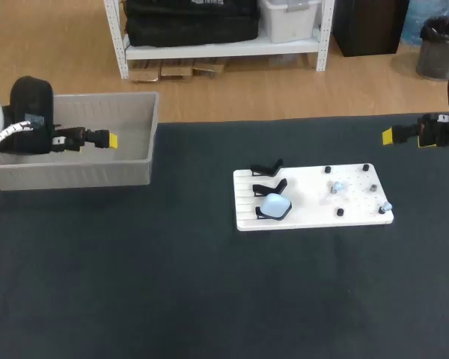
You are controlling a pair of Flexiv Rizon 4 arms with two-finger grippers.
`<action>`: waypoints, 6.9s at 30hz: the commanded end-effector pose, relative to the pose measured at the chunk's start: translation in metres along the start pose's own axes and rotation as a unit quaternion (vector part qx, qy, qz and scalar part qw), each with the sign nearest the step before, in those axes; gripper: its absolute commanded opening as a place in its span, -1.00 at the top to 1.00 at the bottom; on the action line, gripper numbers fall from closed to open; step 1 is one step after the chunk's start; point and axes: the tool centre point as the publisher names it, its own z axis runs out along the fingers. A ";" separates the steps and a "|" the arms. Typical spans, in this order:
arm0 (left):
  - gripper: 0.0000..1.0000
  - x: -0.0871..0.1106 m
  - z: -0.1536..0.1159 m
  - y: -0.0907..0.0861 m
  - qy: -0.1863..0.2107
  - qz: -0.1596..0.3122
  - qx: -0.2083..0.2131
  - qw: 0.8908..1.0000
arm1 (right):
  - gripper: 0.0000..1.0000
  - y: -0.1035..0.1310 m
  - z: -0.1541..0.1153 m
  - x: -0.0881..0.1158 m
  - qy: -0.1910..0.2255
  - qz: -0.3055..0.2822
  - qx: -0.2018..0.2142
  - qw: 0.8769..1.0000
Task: Pick up each earbud case from the left stands, insert the matching earbuds, close the lid, and place the case in the box.
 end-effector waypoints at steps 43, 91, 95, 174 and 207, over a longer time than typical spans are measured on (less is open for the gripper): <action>-1.00 0.024 0.098 -0.115 0.012 0.447 0.328 0.832 | -1.00 0.000 0.000 0.000 0.000 0.000 0.000 1.000; -0.01 0.098 0.214 -0.216 0.011 0.440 0.403 0.803 | -1.00 0.000 0.000 0.000 0.000 0.000 0.000 1.000; -0.01 0.102 0.219 -0.220 0.015 0.439 0.405 0.802 | -1.00 0.000 0.000 0.000 0.000 0.000 0.000 1.000; 1.00 0.082 0.150 -0.259 -0.153 0.374 0.437 0.804 | -1.00 0.000 0.000 0.000 0.000 0.000 0.000 1.000; 1.00 0.071 0.161 -0.279 -0.180 0.394 0.470 0.769 | -1.00 0.039 -0.021 0.023 0.023 -0.035 -0.009 0.999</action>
